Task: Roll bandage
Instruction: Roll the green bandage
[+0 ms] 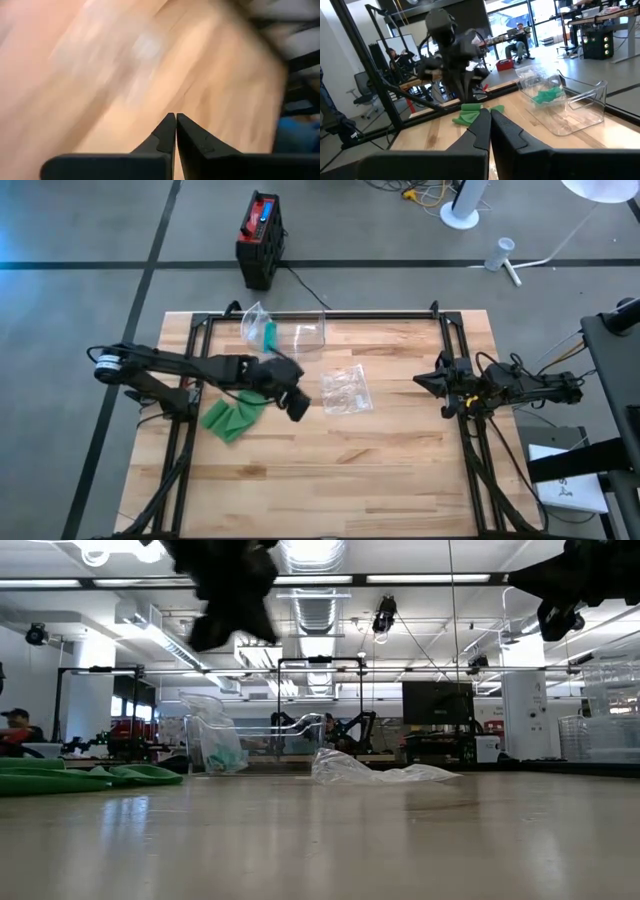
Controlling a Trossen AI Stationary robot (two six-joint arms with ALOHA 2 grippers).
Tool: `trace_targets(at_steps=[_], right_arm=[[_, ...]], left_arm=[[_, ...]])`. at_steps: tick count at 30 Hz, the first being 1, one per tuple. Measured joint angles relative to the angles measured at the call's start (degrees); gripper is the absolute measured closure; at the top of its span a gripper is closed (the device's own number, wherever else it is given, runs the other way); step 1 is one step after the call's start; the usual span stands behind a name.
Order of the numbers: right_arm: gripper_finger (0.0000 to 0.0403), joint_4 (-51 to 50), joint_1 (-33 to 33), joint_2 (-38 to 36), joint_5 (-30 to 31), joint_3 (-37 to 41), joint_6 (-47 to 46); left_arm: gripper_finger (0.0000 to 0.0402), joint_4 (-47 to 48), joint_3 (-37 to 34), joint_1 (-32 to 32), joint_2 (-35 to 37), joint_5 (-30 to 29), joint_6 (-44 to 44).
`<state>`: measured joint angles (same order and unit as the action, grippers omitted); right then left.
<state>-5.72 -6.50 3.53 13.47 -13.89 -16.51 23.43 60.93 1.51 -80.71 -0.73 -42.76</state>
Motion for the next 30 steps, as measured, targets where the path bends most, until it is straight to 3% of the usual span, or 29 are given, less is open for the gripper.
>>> trace_targets(at_steps=[4,7,11,16,22,30], right_arm=[[0.0402,0.0,0.0,0.0,0.0,0.0,0.0],[0.0399,0.0,0.0,0.0,0.0,0.0,0.0],[0.0402,0.0,0.0,0.0,0.0,0.0,0.0],[0.0399,0.0,0.0,0.0,0.0,0.0,0.0],[0.0402,0.0,0.0,0.0,0.0,0.0,0.0],[0.0402,0.0,0.0,0.0,0.0,0.0,0.0]], left_arm=[[0.0390,25.6,6.7,2.7,-0.2,-0.1,-13.8],[0.0379,38.8,10.0,4.0,-0.1,0.5,-22.5],[0.0349,48.3,11.4,4.9,-0.1,3.9,-31.5],[0.0299,60.1,8.1,4.9,-0.1,4.8,-41.0],[0.0271,60.7,0.1,4.9,-0.1,5.7,-41.5],[0.0288,54.7,-11.2,4.7,-0.2,4.5,-39.9]])
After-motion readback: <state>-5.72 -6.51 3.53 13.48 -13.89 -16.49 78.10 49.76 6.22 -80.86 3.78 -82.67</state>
